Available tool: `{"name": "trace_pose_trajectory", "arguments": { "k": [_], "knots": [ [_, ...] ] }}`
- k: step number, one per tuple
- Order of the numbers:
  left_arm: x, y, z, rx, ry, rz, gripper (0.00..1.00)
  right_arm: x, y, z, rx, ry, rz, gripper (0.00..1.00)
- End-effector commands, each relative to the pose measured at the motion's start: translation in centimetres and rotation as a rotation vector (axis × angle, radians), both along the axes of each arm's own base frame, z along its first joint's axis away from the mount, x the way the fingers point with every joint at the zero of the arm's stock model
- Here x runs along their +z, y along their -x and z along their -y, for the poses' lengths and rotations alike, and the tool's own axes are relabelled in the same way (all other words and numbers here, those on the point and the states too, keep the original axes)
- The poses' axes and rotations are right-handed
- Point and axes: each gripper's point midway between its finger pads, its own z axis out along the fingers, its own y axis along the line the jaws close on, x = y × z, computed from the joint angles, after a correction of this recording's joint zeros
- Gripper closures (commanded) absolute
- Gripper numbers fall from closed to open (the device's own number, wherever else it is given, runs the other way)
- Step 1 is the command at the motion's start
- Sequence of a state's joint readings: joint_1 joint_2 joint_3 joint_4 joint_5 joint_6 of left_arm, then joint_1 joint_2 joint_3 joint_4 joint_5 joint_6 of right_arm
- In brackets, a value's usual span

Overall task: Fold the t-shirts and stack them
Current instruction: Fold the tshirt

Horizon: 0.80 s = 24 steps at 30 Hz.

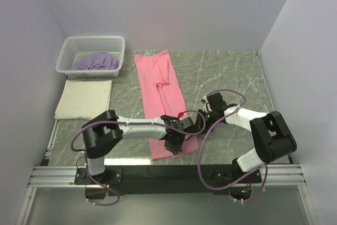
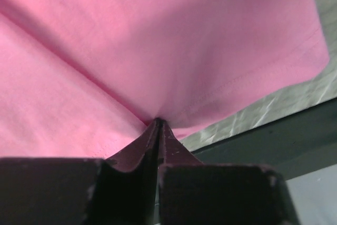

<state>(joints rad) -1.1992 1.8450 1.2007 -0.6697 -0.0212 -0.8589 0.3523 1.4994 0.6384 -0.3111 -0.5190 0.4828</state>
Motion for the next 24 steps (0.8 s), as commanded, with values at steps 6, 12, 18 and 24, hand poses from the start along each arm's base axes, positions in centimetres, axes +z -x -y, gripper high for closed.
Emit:
{"name": "trace_pose_trajectory", "arguments": {
  "k": [6,12,18,24],
  "knots": [
    [0.5,1.8,-2.1,0.007,-0.011,-0.036,0.92,0.0,-1.3,2.6,-0.062,0.094,0.079,0.8],
    [5.3,0.0,1.1,0.058,0.107,0.034,0.73,4.0,-1.8,2.9,-0.072,0.092,0.187,0.76],
    [8.2,-0.8,0.8,0.189,0.142,0.063,0.36,5.4,0.2,3.6,-0.089,0.123,0.192,0.55],
    [8.1,-1.1,-4.2,0.408,0.14,0.062,0.27,4.9,2.5,4.1,-0.121,0.199,0.176,0.41]
  ]
}}
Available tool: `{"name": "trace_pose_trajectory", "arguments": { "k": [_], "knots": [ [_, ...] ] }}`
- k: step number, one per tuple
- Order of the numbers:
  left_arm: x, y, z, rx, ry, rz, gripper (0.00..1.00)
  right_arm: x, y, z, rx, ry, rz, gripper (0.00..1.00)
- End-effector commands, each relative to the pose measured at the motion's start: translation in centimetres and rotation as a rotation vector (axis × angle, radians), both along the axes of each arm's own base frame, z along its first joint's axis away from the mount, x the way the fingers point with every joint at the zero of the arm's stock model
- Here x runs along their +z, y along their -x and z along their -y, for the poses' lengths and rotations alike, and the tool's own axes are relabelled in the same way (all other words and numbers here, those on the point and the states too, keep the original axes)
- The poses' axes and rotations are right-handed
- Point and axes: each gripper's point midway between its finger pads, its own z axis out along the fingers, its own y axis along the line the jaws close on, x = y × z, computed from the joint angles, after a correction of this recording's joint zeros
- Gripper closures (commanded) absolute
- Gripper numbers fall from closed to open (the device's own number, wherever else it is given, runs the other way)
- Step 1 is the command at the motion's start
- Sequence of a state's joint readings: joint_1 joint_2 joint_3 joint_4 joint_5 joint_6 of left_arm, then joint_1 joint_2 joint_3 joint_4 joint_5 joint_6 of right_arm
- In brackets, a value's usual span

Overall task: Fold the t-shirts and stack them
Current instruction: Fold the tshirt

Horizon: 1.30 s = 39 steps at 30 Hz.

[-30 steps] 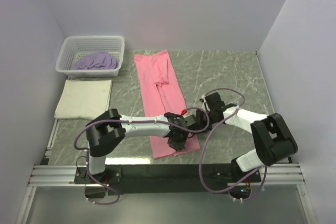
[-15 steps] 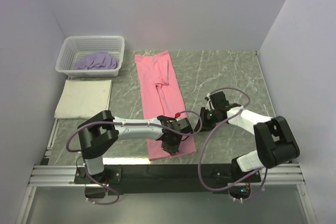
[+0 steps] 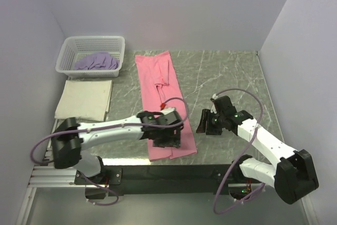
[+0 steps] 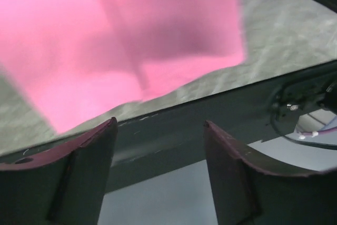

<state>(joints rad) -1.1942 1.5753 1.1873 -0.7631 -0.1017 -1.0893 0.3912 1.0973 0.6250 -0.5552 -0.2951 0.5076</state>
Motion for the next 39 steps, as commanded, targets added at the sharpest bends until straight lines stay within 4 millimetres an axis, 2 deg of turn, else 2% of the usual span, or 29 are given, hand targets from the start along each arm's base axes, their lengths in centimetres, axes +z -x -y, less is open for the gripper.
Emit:
{"name": "trace_pose_trajectory", "arguments": {
  "k": [1,2,3,4,5,6,7,8,11,13,20,25,29,39],
  "knots": [
    [-0.3,-0.2,-4.2,0.182,-0.009,-0.025,0.29,-0.5,1.8,0.5,-0.026,0.075,-0.019,0.39],
    [-0.9,0.3,-5.9,0.207,-0.006,-0.031,0.33,-0.4,2.1,0.2,-0.042,0.072,-0.022,0.37],
    [-1.0,0.2,-6.3,0.242,0.02,-0.032,0.33,-0.5,2.1,0.3,-0.051,0.093,-0.013,0.36],
    [-2.5,0.8,-7.9,0.26,-0.007,-0.045,0.31,-0.6,2.7,-0.3,-0.041,0.095,-0.025,0.36],
    [-1.9,0.8,-8.5,0.287,0.034,-0.038,0.29,-0.8,3.0,-0.4,-0.043,0.1,-0.029,0.36],
    [-2.1,0.9,-8.9,0.315,0.047,-0.048,0.28,-0.9,3.0,-0.5,-0.045,0.104,-0.03,0.36],
    [-3.1,1.3,-10.0,0.328,0.027,-0.056,0.26,-1.1,3.3,-0.6,-0.048,0.107,-0.039,0.36],
    [-2.8,1.2,-10.4,0.35,0.045,-0.055,0.24,-1.4,3.6,-0.9,-0.033,0.115,-0.046,0.37],
    [-4.0,1.5,-11.6,0.367,0.006,-0.07,0.22,-1.8,4.3,-1.4,-0.004,0.125,-0.064,0.37],
    [-4.6,1.5,-11.4,0.358,-0.011,-0.08,0.23,-2.2,4.5,-1.6,-0.002,0.132,-0.073,0.37],
    [-7.3,1.6,-11.1,0.309,-0.129,-0.118,0.37,-3.4,5.4,-2.4,0.033,0.148,-0.112,0.46],
    [-7.8,1.8,-11.2,0.3,-0.139,-0.13,0.47,-4.1,5.8,-2.8,0.055,0.166,-0.14,0.52],
    [-8.3,2.1,-11.1,0.294,-0.136,-0.143,0.51,-4.4,6.1,-3.1,0.072,0.185,-0.159,0.56],
    [-9.6,2.6,-11.1,0.281,-0.152,-0.171,0.53,-5.1,6.9,-3.4,0.087,0.228,-0.188,0.58]
  ]
}}
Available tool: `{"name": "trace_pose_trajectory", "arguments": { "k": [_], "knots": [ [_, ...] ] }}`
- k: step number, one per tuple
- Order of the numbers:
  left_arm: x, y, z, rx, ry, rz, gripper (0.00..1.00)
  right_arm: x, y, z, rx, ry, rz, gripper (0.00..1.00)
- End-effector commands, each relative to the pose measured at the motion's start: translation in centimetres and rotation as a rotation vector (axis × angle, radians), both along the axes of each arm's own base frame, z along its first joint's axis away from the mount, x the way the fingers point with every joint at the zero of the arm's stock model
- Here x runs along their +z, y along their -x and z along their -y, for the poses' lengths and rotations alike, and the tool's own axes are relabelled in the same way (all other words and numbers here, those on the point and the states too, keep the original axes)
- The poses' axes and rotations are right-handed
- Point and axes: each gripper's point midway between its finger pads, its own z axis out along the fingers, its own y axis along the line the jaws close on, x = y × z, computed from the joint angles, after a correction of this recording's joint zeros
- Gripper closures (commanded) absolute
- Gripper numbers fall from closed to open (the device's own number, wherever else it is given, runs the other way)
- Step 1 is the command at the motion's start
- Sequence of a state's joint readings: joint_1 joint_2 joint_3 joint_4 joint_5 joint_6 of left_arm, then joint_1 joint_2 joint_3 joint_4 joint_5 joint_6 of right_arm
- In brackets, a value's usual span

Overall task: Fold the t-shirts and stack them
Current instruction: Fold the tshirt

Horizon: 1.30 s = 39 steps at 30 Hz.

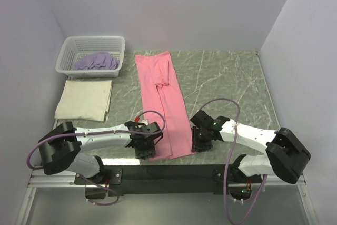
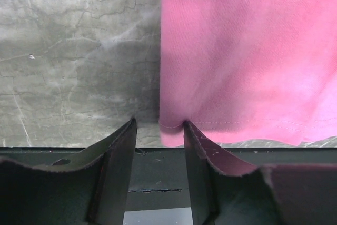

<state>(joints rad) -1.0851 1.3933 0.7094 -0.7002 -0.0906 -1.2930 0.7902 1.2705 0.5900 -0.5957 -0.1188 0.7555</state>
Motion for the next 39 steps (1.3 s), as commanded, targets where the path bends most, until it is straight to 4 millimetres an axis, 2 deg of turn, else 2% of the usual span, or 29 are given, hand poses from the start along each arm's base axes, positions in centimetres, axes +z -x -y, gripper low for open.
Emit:
{"name": "trace_pose_trajectory", "arguments": {
  "k": [1,8,15,17,18,20,21,25,28,33,36,39],
  "knots": [
    [-1.0,0.3,0.5,-0.02,0.013,-0.023,0.54,0.2,-0.5,-0.5,-0.01,0.012,0.012,0.58],
    [-1.4,0.5,0.6,-0.027,0.014,-0.031,0.61,-0.2,-0.1,-0.2,-0.007,0.043,-0.005,0.62],
    [-1.9,0.9,0.4,-0.032,0.012,-0.051,0.71,-1.3,0.2,-0.1,0.012,0.07,-0.039,0.78],
    [-1.8,1.0,0.6,-0.037,0.029,-0.053,0.79,-1.3,0.1,-0.1,0.011,0.069,-0.038,0.82],
    [-2.0,1.1,0.5,-0.039,0.032,-0.053,0.83,-1.2,0.1,-0.1,0.013,0.07,-0.032,0.88],
    [-1.9,1.1,0.5,-0.036,0.032,-0.053,0.99,-1.0,-0.1,0.1,0.007,0.077,-0.016,0.96],
    [-1.8,0.9,0.5,-0.033,0.034,-0.049,0.99,-0.8,-0.2,0.3,0.005,0.081,-0.01,1.0],
    [-0.2,0.6,0.9,-0.043,0.068,-0.021,0.99,0.4,-0.6,0.9,0.015,0.096,0.029,1.0],
    [1.0,1.2,0.8,-0.056,0.098,-0.029,0.99,1.3,-0.2,1.4,0.028,0.092,0.04,1.0],
    [2.0,3.4,0.9,-0.122,0.095,-0.066,0.99,2.3,2.1,2.0,0.064,0.045,-0.006,1.0],
    [2.7,4.5,1.8,-0.151,0.114,-0.072,0.99,3.3,2.5,2.1,0.073,0.027,-0.002,1.0],
    [3.6,4.2,3.1,-0.173,0.185,-0.059,0.99,4.8,1.5,2.2,0.093,0.054,0.031,1.0]
  ]
}}
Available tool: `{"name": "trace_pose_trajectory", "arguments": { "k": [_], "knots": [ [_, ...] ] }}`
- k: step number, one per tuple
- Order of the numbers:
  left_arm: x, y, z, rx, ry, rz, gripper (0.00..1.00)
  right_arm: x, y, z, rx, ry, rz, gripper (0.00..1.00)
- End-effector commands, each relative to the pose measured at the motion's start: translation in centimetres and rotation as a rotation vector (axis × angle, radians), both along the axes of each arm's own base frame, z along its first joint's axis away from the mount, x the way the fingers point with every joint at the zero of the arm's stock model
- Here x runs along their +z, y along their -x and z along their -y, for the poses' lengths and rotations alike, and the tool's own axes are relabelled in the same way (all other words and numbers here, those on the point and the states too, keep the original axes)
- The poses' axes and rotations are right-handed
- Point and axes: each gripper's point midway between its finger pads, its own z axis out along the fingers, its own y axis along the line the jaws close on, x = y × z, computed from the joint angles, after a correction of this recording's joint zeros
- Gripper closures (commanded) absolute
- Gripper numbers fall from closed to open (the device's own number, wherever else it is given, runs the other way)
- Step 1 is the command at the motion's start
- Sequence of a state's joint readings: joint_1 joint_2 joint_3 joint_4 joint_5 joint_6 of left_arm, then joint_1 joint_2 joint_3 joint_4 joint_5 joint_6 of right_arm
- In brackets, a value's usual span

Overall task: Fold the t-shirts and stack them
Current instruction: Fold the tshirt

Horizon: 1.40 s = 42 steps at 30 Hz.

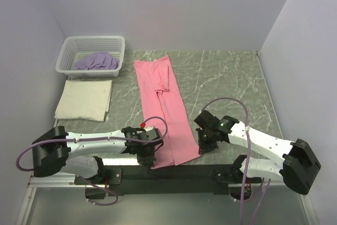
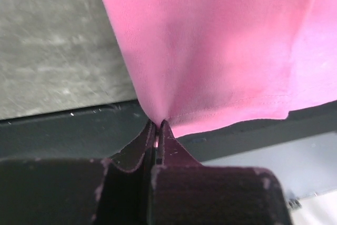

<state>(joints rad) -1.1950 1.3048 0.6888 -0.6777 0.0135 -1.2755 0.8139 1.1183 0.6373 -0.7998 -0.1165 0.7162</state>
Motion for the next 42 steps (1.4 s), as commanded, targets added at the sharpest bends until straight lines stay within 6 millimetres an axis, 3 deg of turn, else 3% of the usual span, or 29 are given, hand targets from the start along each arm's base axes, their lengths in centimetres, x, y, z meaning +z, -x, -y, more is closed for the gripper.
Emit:
{"name": "trace_pose_trajectory", "arguments": {
  "k": [1,5,10,12,17,21,26,29,34,42],
  "knots": [
    [2.2,-0.7,1.1,0.008,0.071,0.0,0.99,2.2,-0.9,0.5,0.031,0.042,0.035,1.0],
    [5.1,-5.4,1.2,0.091,0.108,0.092,0.99,5.2,-4.6,-1.1,0.032,0.009,0.114,1.0],
    [8.0,-13.7,-1.3,0.238,0.115,0.258,0.99,7.4,-9.6,-2.2,0.033,0.018,0.202,1.0],
    [8.1,-16.3,-3.0,0.286,0.062,0.307,0.99,8.3,-12.3,-2.5,0.015,0.016,0.228,1.0],
    [9.1,-21.3,-4.8,0.36,0.034,0.413,0.99,10.1,-18.8,-3.7,0.013,0.008,0.318,1.0],
    [8.5,-24.7,-6.9,0.421,0.001,0.466,0.99,10.1,-22.4,-5.0,0.035,0.005,0.354,1.0],
    [8.4,-27.5,-7.4,0.425,0.015,0.536,0.99,8.9,-25.7,-6.5,0.043,0.006,0.372,1.0],
    [8.2,-28.9,-7.2,0.398,0.014,0.555,0.99,7.8,-26.4,-7.2,0.048,0.002,0.356,1.0],
    [7.3,-30.3,-7.1,0.359,-0.012,0.572,0.99,6.7,-27.2,-6.2,0.017,0.024,0.356,1.0],
    [7.2,-31.7,-6.9,0.345,-0.012,0.605,0.99,6.9,-29.1,-5.4,-0.033,0.02,0.385,1.0]
  ]
}}
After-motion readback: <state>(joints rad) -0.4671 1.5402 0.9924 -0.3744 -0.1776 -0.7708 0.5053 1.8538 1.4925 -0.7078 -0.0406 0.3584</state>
